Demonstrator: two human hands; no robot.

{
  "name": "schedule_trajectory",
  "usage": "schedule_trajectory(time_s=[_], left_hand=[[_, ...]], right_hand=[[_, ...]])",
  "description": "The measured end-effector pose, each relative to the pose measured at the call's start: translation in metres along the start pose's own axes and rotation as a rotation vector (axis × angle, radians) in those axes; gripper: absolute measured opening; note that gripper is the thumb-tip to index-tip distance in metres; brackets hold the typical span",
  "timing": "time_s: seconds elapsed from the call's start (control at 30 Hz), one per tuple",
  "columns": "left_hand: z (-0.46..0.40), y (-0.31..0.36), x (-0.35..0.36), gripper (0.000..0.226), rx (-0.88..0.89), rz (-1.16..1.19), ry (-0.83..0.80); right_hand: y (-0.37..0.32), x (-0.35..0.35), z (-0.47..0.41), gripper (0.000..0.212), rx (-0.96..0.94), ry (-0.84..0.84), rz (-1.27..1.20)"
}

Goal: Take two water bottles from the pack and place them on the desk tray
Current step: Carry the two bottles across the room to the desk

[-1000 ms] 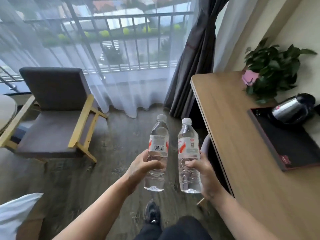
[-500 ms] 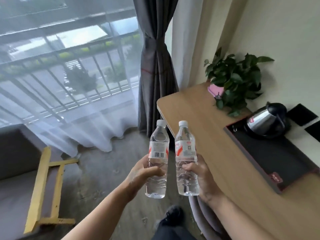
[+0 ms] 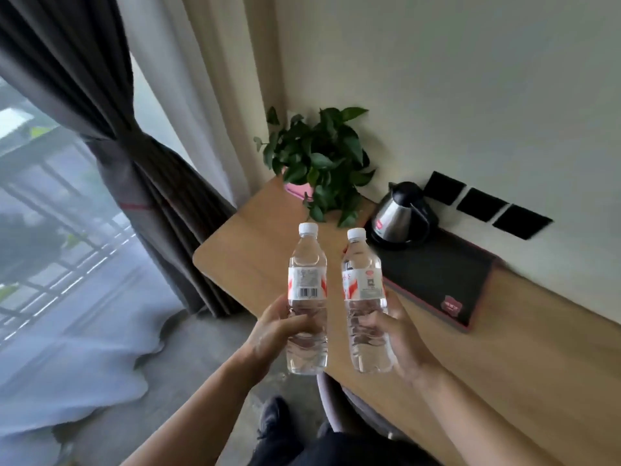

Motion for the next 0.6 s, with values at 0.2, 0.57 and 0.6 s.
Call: schedule_trajectory(time_s=[0.2,0.57,0.6], left_hand=[[-0.063,0.017,0.03,0.053,0.002,-0.1,-0.256],[-0.146,0.046,0.06,0.051,-0.048,-0.275,-0.656],[-0.15,0.046,0.063,0.054,-0.057,-0.288,-0.676]], right_hand=[[-0.006,-0.036,0.005,0.071,-0.035,0.25,-0.062],[-0.005,-0.041,0.009,0.071,-0.134,0.576,-0.222],[-0.002,-0.041,0.01,0.07,-0.139,0.583,-0.229]])
Point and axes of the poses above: each hand's wrist, its own z-axis away from the middle knuckle, its own x-axis out of the palm, y = z × x, the point moved 4 cm from there along -z, towards the middle knuckle, and after that the axes turned 2 degrees about -x, right-handed, at the moved point
